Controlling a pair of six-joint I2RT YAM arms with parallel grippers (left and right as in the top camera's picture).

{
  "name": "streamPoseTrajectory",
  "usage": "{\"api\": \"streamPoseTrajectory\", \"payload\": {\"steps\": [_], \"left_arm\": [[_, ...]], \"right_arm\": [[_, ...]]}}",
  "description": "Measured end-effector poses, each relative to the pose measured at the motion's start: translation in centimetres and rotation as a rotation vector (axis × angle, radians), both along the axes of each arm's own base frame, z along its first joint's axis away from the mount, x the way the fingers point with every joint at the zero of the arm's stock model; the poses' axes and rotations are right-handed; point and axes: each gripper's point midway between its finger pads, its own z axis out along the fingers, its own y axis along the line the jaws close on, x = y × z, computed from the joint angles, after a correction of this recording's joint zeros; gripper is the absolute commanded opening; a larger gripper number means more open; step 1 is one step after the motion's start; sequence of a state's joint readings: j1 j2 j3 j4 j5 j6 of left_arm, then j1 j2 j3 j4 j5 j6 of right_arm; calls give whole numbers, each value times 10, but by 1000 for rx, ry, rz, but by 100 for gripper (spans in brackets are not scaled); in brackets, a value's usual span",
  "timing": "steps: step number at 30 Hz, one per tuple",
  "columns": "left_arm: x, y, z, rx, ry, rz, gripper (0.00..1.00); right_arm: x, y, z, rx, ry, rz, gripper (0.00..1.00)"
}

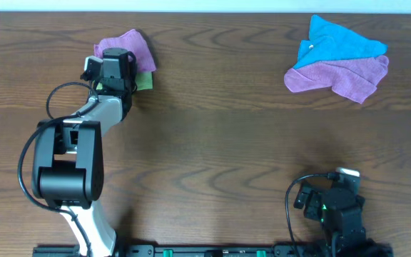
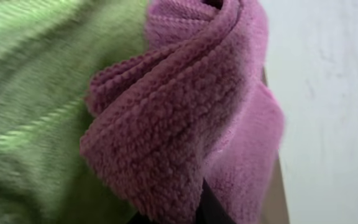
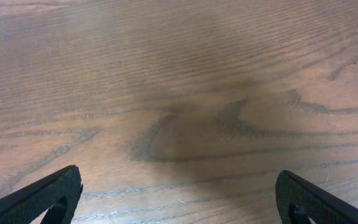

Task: Fold the cloth
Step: 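Lower the purple square onto the green cloth and open the left gripper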

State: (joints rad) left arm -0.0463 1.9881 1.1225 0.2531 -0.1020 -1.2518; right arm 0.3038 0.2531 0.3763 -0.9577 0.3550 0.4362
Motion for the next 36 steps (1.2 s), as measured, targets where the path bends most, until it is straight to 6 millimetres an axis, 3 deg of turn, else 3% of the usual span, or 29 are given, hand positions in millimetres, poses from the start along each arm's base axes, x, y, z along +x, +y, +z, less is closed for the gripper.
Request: {"api": "streamPoseTrajectory", "payload": {"steps": [6, 8, 9, 10, 24, 31, 36], "left_arm": [[-9, 18, -10, -3, 52, 32, 20], [-9, 22, -10, 0, 54, 34, 57], [-9, 25, -10, -2, 54, 37, 85], [-9, 27, -10, -7, 53, 43, 95], [-2, 34, 7, -16, -3, 51, 95], [-14, 31, 71, -6, -65, 15, 95], [-52, 25, 105, 13, 3, -37, 95]], "right_arm": [[0, 0, 0, 0, 0, 0, 99], [0, 0, 0, 0, 0, 0, 99], [0, 0, 0, 0, 0, 0, 99], [0, 0, 0, 0, 0, 0, 99], [0, 0, 0, 0, 0, 0, 99], [0, 0, 0, 0, 0, 0, 99], [0, 0, 0, -1, 1, 0, 99]]}}
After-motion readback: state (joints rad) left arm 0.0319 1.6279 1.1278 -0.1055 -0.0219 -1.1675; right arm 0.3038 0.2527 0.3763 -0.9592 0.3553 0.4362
